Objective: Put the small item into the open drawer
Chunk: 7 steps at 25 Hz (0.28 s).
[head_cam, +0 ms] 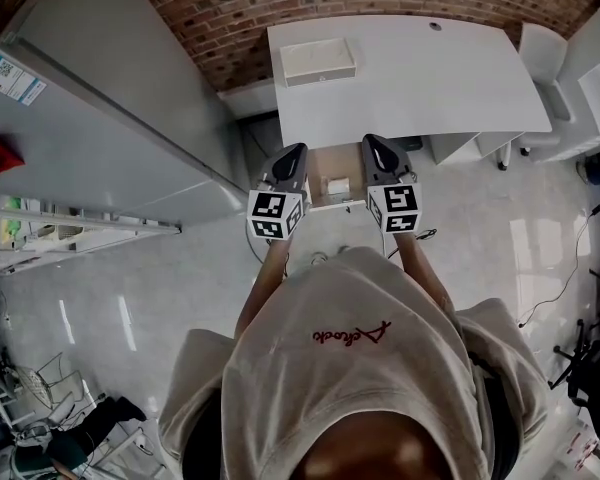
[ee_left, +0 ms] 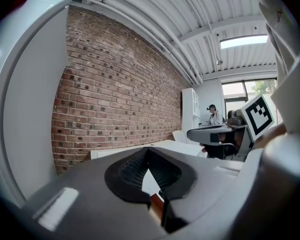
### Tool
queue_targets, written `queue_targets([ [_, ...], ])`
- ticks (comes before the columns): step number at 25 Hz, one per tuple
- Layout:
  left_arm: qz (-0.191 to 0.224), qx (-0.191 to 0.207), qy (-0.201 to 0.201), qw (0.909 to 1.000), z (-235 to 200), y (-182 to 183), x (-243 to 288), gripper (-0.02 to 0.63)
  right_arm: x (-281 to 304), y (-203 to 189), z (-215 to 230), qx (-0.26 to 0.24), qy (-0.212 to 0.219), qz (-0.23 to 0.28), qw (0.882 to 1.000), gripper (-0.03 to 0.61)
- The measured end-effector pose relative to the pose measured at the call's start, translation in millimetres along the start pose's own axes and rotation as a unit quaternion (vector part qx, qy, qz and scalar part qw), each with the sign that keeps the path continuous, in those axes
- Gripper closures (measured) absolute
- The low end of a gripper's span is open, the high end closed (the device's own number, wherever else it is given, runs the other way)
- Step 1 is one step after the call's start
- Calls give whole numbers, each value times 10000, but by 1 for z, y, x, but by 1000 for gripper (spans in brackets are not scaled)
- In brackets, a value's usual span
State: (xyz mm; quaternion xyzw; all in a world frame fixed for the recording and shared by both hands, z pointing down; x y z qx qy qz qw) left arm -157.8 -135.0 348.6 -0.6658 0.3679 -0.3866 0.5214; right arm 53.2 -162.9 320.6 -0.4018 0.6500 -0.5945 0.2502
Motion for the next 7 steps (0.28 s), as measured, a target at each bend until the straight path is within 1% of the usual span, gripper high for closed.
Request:
queue_targets([
  [7, -21, -33, 18, 10000, -1, -5, -1, 604, 4, -2, -9, -6, 77, -28, 10000, 566],
])
Point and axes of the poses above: the fingertips, and each gripper's own axes: x forward along the fingers, z to its right, y out of its top, the point moved 9 cm from there along -x, backward along the fingers, and after that the axes turned 5 degrees about -x, right-handed, at the moved point
